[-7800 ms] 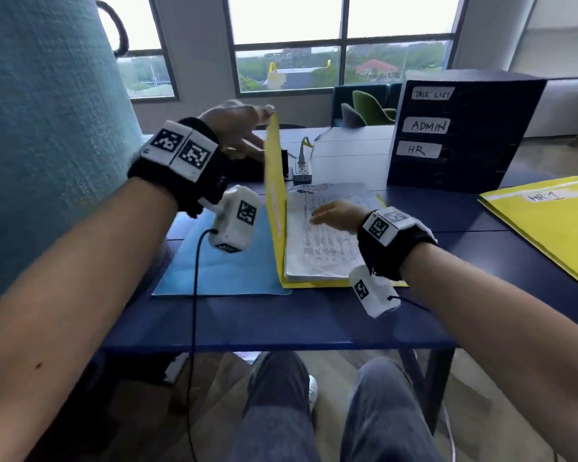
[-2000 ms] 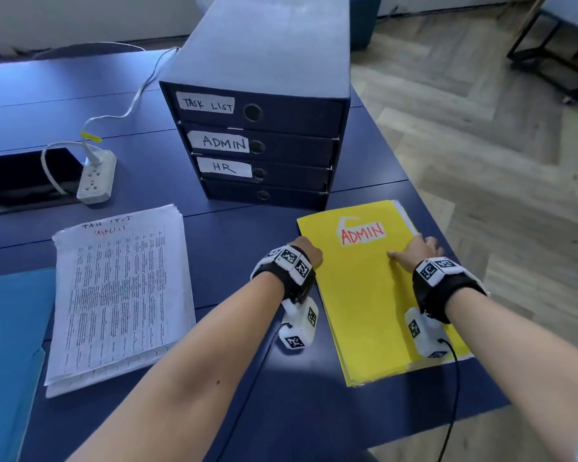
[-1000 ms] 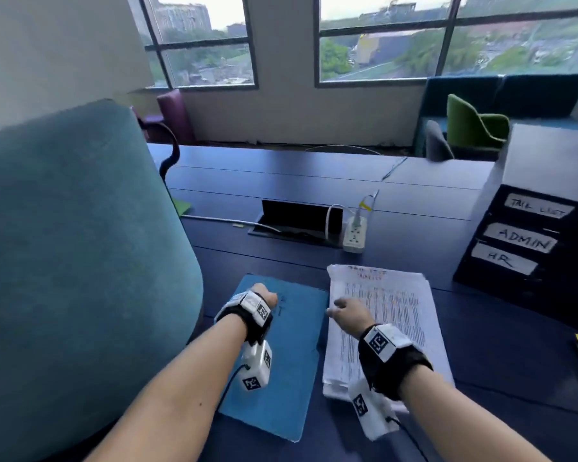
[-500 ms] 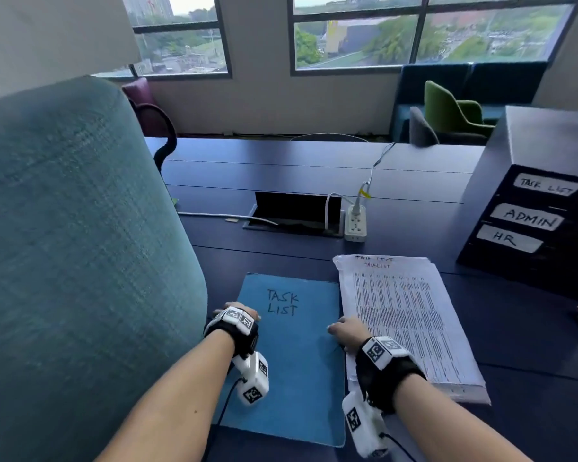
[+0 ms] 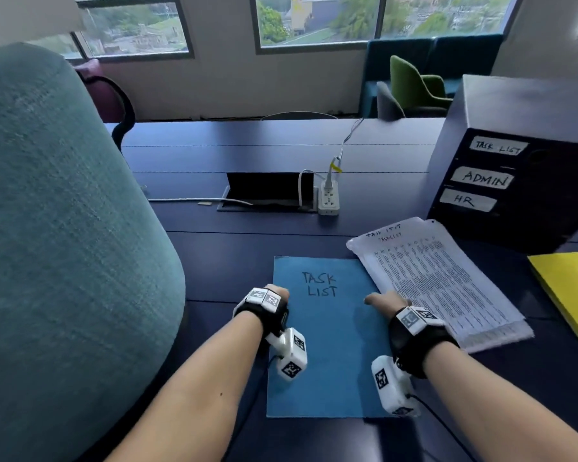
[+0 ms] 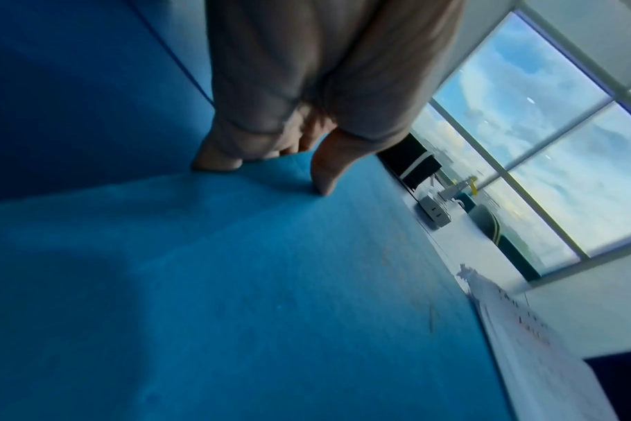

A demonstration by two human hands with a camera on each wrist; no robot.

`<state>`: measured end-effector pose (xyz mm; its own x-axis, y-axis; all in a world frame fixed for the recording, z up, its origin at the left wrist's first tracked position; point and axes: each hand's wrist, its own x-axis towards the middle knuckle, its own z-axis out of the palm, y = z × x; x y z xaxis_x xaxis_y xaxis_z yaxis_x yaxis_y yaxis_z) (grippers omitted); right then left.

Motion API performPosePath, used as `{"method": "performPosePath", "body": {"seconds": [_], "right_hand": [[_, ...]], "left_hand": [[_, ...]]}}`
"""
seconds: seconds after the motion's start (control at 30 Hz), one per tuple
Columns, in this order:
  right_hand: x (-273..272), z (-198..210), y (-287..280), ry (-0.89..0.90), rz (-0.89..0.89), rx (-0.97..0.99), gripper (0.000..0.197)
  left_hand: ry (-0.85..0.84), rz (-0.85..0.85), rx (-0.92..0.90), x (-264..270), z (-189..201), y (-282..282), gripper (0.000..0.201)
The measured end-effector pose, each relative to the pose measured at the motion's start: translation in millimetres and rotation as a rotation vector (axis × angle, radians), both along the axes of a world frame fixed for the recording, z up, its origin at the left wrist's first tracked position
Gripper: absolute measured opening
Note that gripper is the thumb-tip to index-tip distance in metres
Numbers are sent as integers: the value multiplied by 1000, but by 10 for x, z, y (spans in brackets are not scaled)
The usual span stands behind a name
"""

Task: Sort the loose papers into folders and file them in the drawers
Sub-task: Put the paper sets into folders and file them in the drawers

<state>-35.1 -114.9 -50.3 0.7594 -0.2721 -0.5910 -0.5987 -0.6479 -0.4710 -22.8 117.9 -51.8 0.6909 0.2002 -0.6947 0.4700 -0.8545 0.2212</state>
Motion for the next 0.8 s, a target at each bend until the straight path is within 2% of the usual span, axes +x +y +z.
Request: {"method": "performPosePath", "body": {"seconds": [0.1, 0.13, 0.17, 0.23, 0.3, 0.43, 0.53, 0.6, 0.67, 0.7, 0.77, 0.8], "right_hand": [[-3, -31, -91, -6, -14, 77, 44], [-1, -63, -120, -26, -37, 105, 36], [10, -96, -153, -45, -64, 133, 24], [13, -146, -196, -75, -97, 196, 9], [-36, -81, -187, -81, -101, 267, 11], [-81, -33, -143, -79, -77, 358, 18], [-65, -5, -99, -104, -38, 371, 25], [-46, 49, -85, -154, -6, 363, 30], [-7, 92, -74, -240, 16, 384, 34], [14, 124, -63, -272, 25, 414, 34], [36, 183, -10, -303, 26, 480, 27], [35, 239, 34, -304, 27, 520, 21]], "left_hand": [[40, -113, 85, 215, -377, 62, 29], [28, -139, 116, 231, -392, 70, 29], [2, -84, 110, 253, -409, 80, 32], [-56, -15, 85, 118, -128, 29, 39], [-117, 51, 63, -13, 113, 3, 41], [-209, 54, 44, -1, 169, 110, 41], [-264, 191, 5, 24, 141, 138, 41], [-304, 368, -135, 47, 117, 112, 41], [-313, 456, -189, 68, 133, 75, 52], [-300, 467, -211, 78, 119, 69, 67], [-234, 419, -230, 34, 155, 14, 97], [-198, 376, -228, 14, 176, -19, 105]]}}
